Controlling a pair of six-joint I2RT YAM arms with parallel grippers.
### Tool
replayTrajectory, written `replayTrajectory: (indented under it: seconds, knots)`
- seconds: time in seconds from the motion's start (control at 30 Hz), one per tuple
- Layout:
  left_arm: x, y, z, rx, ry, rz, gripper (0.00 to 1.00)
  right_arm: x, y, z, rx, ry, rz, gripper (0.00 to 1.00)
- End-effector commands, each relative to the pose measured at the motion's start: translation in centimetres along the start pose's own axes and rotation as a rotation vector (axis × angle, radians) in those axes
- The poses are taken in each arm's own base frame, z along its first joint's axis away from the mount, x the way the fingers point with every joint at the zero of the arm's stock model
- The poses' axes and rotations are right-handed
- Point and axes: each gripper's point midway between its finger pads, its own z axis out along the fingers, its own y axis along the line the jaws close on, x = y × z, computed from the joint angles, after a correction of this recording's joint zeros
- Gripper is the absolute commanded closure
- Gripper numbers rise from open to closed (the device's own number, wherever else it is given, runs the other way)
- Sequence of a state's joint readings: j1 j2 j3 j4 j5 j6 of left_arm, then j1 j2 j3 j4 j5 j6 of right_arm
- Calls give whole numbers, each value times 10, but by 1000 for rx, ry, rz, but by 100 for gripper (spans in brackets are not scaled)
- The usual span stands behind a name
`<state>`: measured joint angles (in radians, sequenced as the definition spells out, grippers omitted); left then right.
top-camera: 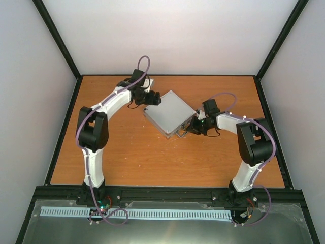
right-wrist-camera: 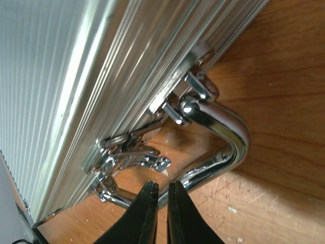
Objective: Pack up texas hold em set
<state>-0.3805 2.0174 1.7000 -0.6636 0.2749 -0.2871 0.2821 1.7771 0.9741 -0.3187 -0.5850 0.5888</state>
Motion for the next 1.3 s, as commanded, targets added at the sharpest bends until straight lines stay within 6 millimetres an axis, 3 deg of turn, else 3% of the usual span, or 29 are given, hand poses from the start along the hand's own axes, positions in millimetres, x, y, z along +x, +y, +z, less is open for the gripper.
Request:
replayTrajectory:
  seconds: [0.0,0.23,0.7,0.93,1.1,1.27]
  knots:
    - [-7,3,13,29,18,70,12,-11,4,7,4,-13,0,91]
    - [-5,6,31,59,52,64,12,-14,2,14,9,3,2,91]
    - [21,-3,40,157,102,27,15,-12,-10,30,52,33,1,93]
    - [32,-6,38,185,117,22,16,-12,-2,36,30,48,-10,93]
    - [39,-3,36,170,122,11,16,-3,0,30,46,45,-10,93]
    - [41,-1,34,152,118,-4,16,-14,-1,8,121,-32,-38,91]
